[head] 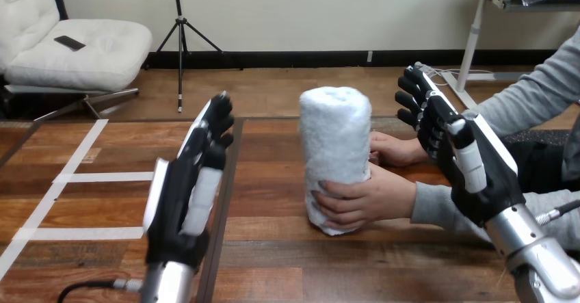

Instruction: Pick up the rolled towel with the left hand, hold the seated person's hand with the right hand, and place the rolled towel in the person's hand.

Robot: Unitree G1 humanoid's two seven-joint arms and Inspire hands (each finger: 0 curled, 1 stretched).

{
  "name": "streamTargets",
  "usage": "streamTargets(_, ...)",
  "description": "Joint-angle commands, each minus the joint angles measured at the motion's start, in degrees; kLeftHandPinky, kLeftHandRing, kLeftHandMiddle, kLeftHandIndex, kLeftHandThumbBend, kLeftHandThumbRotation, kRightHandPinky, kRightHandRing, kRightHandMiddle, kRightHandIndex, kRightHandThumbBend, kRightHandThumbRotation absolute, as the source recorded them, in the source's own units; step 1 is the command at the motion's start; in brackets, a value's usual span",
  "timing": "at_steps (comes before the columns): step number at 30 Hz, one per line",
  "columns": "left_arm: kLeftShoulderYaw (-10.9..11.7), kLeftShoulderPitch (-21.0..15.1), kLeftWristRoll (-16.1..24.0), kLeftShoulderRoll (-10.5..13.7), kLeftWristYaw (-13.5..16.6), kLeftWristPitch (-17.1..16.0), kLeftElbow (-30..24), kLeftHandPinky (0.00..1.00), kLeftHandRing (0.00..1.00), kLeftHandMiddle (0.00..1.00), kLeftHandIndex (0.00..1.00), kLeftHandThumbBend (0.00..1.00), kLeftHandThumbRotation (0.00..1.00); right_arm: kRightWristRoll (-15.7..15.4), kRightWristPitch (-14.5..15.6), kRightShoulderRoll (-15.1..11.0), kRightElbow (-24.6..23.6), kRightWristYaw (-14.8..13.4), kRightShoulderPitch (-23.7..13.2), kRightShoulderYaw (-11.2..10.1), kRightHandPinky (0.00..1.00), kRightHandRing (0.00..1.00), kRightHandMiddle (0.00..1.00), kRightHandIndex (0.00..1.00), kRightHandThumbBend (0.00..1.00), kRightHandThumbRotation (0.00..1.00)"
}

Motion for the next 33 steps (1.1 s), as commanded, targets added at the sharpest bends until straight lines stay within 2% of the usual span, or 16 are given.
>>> streamTargets(1,1.3,-0.1,-0.9,2.0,-0.9,-1.2,-5.5,0.91,0.93,0.93,0.91,0.85,0.93,3.5,2.1,1.7,-10.3,-0.1,1.6,-1.8,1.0,1.0,0.99,1.0,1.0,1.0)
streamTargets(11,1.9,3.0,-2.7,3.3,-2.8,-1.9,-7.6,0.92,0.95,0.94,0.92,0.87,0.91,5.1,5.8,3.8,-18.8,-0.9,6.3,-1.0,1.0,1.0,1.0,1.0,1.0,1.0)
streamTargets(16,1.9,4.7,-3.3,3.2,-3.1,-1.0,-9.7,0.94,0.97,0.96,0.94,0.86,0.91,5.7,7.6,4.8,-22.5,-1.1,8.1,-0.6,1.0,1.0,1.0,1.0,1.0,1.0)
streamTargets(20,1.8,6.0,-4.0,3.0,-3.2,-0.9,-10.9,0.92,0.96,0.96,0.94,0.85,0.92,5.1,8.2,5.7,-25.6,-1.5,9.7,0.0,1.0,1.0,1.0,1.0,1.0,1.0)
streamTargets(33,2.1,5.5,-6.3,1.9,-3.8,-2.6,-8.9,0.9,0.95,0.96,0.93,0.79,0.94,5.0,9.6,8.2,-30.3,-1.7,11.9,0.6,1.0,1.0,1.0,1.0,1.0,1.0)
